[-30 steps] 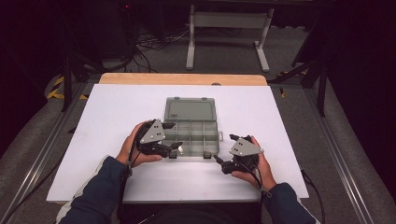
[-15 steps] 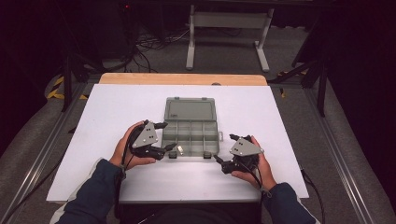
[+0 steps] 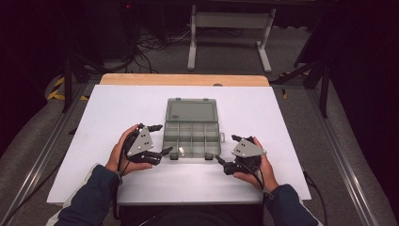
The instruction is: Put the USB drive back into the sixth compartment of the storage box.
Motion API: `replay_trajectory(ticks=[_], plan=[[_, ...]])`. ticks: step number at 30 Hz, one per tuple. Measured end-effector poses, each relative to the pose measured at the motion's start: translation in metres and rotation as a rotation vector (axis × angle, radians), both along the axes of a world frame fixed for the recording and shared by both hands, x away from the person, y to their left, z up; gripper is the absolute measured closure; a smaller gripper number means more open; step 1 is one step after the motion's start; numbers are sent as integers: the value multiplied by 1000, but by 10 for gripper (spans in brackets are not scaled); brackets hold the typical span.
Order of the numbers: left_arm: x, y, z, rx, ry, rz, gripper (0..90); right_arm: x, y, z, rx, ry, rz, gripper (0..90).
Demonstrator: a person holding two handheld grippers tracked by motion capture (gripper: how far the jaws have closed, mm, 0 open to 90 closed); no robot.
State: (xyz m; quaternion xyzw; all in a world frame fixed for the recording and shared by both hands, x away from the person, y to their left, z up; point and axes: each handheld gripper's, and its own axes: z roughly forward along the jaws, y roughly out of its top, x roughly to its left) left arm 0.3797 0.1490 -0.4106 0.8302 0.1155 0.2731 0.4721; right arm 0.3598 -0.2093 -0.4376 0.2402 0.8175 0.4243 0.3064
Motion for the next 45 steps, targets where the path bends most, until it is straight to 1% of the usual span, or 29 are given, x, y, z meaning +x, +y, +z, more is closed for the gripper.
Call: replay_trajectory(ticks=[2, 10, 15, 19, 22, 28, 32, 35, 36, 37, 40, 41, 42, 45], plan=[[-1, 3, 0, -10, 3, 2, 202, 0, 0, 1, 6, 0, -1, 113], [-5, 12, -5, -21, 8, 11, 185, 0, -1, 1, 9, -1, -3, 119], [-8, 17, -8, -16, 6, 17, 182, 0, -1, 1, 8, -1, -5, 120], [-9, 21, -11, -16, 17, 22, 178, 0, -2, 1, 9, -8, -12, 134], [-9, 25, -13, -26, 34, 17, 168, 0, -3, 2, 15, -12, -18, 151], [-11, 31, -15, -37, 40, 32, 185, 0, -4, 2, 21, -13, -19, 178], [-13, 35, -16, -32, 45, 44, 224, 1, -5, 2, 29, -18, -22, 196], [-14, 38, -16, -49, 53, 42, 270, 1, -6, 2, 34, -16, -19, 228], [-14, 38, -16, -46, 54, 42, 302, 1, -6, 2, 33, -16, -18, 246], [-14, 39, -17, -46, 60, 44, 302, 1, -6, 2, 33, -16, -18, 246], [-14, 39, -17, -41, 65, 42, 363, 0, -5, 2, 33, -12, -8, 289], [-14, 40, -17, -37, 65, 38, 417, 0, -6, 2, 34, -10, -4, 311], [-14, 40, -17, -35, 65, 37, 417, 0, -6, 2, 35, -8, 1, 328], [-14, 40, -17, -30, 68, 31, 496, 0, -6, 2, 35, -2, 11, 392]])
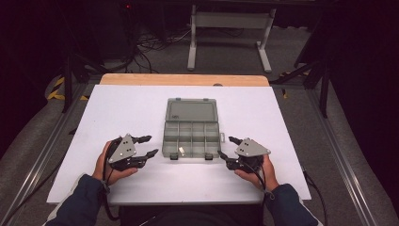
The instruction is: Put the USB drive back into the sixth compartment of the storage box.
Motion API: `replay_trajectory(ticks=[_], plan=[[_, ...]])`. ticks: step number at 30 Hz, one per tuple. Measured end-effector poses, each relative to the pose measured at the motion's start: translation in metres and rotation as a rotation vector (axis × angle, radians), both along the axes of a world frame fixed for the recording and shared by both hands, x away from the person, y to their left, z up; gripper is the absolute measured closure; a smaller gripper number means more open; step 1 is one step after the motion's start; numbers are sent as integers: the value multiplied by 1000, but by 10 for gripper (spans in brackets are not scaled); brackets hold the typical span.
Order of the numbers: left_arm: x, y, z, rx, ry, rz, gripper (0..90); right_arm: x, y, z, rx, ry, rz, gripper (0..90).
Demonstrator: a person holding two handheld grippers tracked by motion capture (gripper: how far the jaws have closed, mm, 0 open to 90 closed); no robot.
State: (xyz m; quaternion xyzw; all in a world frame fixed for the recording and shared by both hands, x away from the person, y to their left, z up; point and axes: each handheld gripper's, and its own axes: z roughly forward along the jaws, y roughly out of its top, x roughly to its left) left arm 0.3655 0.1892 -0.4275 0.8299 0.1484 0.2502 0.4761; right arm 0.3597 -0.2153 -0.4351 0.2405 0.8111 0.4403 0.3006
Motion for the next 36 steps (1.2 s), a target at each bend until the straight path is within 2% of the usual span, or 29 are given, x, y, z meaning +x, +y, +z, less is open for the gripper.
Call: replay_trajectory(ticks=[2, 4, 5, 7, 15, 22, 26, 32, 36], plan=[[0, 0, 0, 5, 3, -1, 553, 0, -1, 0, 0, 3, 9, 461], [1, 0, 0, 13, 7, 0, 569, 0, -1, 0, 1, 4, 12, 483], [1, 0, 0, 12, 12, -1, 637, 0, -1, 0, 1, 9, 17, 524], [1, 0, 0, 13, 15, 0, 658, 0, -1, 0, 1, 12, 19, 545], [3, 1, -1, 23, 33, -3, 829, -1, -2, 2, 11, 11, 51, 803], [4, 1, -1, 20, 43, 5, 890, -1, -1, 2, 1, 18, 79, 899], [4, 2, -1, 21, 49, 11, 898, 0, -2, 3, -4, 16, 83, 900], [10, 4, -2, 17, 60, 19, 900, 9, -5, 2, -14, 21, 56, 900], [21, 3, -5, 16, 83, 30, 900, 19, -9, 1, -15, 31, 27, 900]])
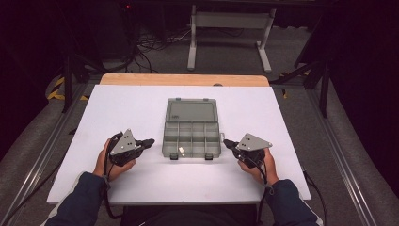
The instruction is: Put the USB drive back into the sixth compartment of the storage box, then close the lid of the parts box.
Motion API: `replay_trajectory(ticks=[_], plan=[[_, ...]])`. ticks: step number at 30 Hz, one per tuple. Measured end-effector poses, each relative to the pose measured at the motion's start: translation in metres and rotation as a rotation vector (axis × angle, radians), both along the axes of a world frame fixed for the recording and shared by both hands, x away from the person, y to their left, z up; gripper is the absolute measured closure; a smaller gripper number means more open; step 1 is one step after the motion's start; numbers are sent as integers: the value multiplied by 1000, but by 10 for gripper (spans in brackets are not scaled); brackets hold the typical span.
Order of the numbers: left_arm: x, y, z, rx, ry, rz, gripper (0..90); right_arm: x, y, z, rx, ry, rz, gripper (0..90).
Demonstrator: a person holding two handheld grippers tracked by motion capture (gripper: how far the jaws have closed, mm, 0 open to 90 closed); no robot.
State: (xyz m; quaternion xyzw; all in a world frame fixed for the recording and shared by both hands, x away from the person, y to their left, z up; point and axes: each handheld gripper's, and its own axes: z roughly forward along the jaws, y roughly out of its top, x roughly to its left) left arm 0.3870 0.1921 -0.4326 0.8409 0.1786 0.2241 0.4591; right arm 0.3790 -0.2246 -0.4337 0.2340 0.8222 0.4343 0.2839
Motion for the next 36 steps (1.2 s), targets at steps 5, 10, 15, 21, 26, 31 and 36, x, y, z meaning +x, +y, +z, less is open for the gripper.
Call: replay_trajectory(ticks=[5, 10, 15, 21, 26, 31, 36], plan=[[12, 2, -1, -4, 21, 7, 900, 11, -4, 0, -19, 8, -28, 900], [23, 0, 1, 9, 24, 10, 900, 24, -9, 3, -5, 19, -50, 900], [38, 1, 3, 7, 30, 22, 900, 40, -10, 6, -3, 34, -65, 900], [53, 3, 3, 15, 38, 46, 900, 59, -9, 10, -10, 57, -82, 900], [65, 2, 5, 32, 47, 65, 900, 75, -7, 13, -29, 78, -85, 900], [84, -3, 3, 48, 66, 89, 900, 95, -1, 18, -53, 106, -92, 900], [102, -8, 0, 73, 86, 114, 900, 113, 5, 24, -67, 136, -103, 900]])
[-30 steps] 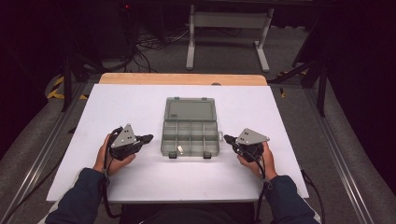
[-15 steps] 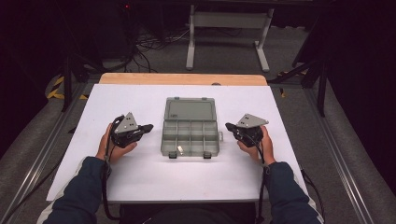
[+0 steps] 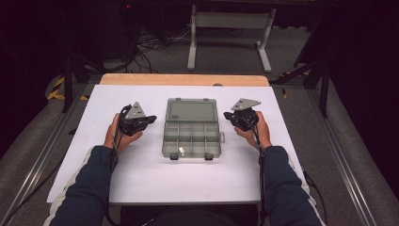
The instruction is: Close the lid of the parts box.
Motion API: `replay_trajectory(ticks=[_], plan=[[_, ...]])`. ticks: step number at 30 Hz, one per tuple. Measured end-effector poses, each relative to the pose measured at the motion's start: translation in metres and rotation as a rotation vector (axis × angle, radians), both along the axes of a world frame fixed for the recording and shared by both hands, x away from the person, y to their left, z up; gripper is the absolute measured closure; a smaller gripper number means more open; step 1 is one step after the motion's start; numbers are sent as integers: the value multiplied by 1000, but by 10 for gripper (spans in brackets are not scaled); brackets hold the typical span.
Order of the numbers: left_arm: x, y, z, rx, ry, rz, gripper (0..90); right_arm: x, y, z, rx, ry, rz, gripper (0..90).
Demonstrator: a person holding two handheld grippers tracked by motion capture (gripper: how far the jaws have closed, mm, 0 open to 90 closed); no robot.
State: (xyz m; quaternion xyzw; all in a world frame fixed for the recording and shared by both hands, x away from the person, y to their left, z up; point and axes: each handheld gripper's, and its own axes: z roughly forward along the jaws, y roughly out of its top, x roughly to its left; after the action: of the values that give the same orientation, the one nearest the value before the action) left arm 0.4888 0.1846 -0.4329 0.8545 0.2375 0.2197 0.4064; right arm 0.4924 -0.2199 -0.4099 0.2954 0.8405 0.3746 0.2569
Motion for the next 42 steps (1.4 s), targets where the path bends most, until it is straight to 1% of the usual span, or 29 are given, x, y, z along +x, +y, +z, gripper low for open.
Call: replay_trajectory(ticks=[1, 2, 4, 7, 8, 10, 11, 13, 15, 16, 18, 19, 20, 21, 22, 23, 26, 29, 30, 32, 35, 39, 42], plan=[[0, 0, 0, 0, 0, 0, 900, 3, 2, 0, -4, 8, -2, 900], [9, -2, -1, 25, 9, 8, 900, 7, 4, 1, -16, 11, -5, 900], [15, -4, 0, 25, 15, 19, 900, 14, 6, 3, -21, 22, -8, 900], [23, -8, -1, 37, 35, 23, 900, 21, 9, 4, -25, 37, -22, 900], [25, -10, -2, 48, 42, 24, 900, 24, 10, 4, -29, 45, -25, 900], [28, -13, -4, 58, 52, 21, 900, 30, 13, 3, -48, 63, -30, 900], [29, -15, -5, 66, 50, 21, 900, 32, 16, 1, -58, 70, -32, 900], [31, -19, -8, 79, 65, 14, 900, 36, 20, -1, -85, 81, -31, 900], [33, -23, -12, 106, 72, 10, 900, 39, 25, -5, -114, 89, -30, 900], [34, -24, -13, 114, 74, 10, 900, 41, 27, -8, -126, 101, -30, 900], [35, -25, -16, 114, 83, 9, 900, 43, 30, -12, -147, 107, -32, 900], [35, -25, -17, 108, 92, 9, 900, 44, 31, -14, -148, 115, -34, 900], [35, -25, -17, 112, 91, 8, 900, 45, 31, -16, -155, 120, -33, 900], [36, -26, -18, 108, 97, 10, 900, 46, 31, -17, -160, 124, -39, 900], [36, -27, -19, 110, 99, 9, 900, 47, 30, -19, -162, 130, -43, 900], [36, -28, -19, 122, 97, 5, 900, 48, 29, -20, -163, 136, -47, 900], [36, -33, -20, 129, 100, -5, 900, 49, 26, -23, -170, 155, -53, 900], [37, -35, -22, 142, 107, -4, 900, 50, 25, -27, -180, 176, -51, 900], [38, -35, -24, 131, 114, 0, 900, 50, 25, -29, -183, 183, -46, 900], [38, -35, -25, 134, 117, 1, 900, 50, 27, -31, -194, 196, -34, 900], [39, -37, -27, 151, 122, 1, 900, 50, 29, -32, -196, 191, -29, 900], [40, -38, -28, 137, 114, 7, 900, 50, 29, -32, -196, 188, -27, 900], [41, -39, -29, 133, 109, 16, 900, 51, 30, -33, -202, 175, -26, 900]])
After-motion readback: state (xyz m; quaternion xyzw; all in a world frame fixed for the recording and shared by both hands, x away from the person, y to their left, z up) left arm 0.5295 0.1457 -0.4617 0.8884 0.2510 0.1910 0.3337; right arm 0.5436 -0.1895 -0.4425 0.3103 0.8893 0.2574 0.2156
